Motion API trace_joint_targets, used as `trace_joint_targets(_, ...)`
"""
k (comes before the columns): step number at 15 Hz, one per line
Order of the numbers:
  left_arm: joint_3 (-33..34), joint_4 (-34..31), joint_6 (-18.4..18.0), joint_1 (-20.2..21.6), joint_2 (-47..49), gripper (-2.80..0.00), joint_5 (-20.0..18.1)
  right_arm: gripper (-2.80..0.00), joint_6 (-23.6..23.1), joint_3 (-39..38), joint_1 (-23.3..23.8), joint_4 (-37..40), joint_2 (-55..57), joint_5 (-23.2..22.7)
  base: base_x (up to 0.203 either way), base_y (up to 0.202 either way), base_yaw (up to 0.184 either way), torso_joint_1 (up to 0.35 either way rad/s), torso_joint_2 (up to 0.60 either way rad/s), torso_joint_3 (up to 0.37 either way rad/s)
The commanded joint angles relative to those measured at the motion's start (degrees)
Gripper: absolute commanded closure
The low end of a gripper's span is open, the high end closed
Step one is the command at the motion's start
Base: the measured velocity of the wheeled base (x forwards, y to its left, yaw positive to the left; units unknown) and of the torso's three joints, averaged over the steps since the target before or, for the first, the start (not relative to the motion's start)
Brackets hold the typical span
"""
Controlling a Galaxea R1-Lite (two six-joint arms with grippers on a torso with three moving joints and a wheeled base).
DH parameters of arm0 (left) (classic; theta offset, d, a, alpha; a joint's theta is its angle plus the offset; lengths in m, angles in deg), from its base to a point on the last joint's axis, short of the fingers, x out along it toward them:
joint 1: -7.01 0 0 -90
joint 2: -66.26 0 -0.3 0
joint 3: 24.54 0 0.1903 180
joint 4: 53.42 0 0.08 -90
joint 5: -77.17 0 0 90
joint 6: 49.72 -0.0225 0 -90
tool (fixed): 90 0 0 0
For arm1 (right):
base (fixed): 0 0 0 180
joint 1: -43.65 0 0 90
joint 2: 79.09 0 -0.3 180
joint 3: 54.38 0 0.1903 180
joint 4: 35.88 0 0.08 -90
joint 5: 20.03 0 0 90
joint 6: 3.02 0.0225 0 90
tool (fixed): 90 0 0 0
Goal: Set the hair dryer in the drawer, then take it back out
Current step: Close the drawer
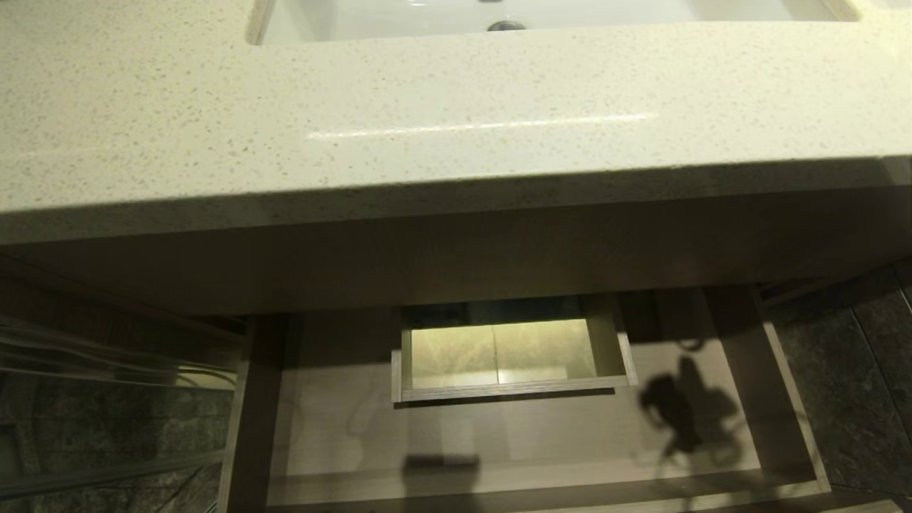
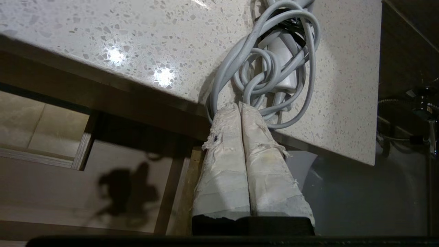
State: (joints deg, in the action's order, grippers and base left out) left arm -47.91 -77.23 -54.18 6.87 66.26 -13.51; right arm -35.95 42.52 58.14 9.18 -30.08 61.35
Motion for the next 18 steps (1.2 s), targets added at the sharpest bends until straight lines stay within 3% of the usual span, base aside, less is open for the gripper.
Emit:
trace_joint_targets(1,0.06,0.0,-0.02,0.05,0.0,0.0,-0.02,0.0,-0.11,-0.1,0.01,0.19,0.04,-0.08,0.0,0.0,0.0,-0.005,0.04,0.028)
trace_joint_targets(6,0.09,0.0,-0.02,0.0,0.0,0.0,-0.02,0.0,0.35,-0.45,0.01,-1.5,0.83,0.18,0.0,0.0,0.0,-0.101,0.06,-0.042)
trace_joint_targets(18,0.09,0.0,-0.02,0.05,0.0,0.0,-0.02,0.0,0.42,-6.82,-0.08,-6.66,-0.84,-0.08,0.0,0.0,0.0,-0.412,0.16,-0.25)
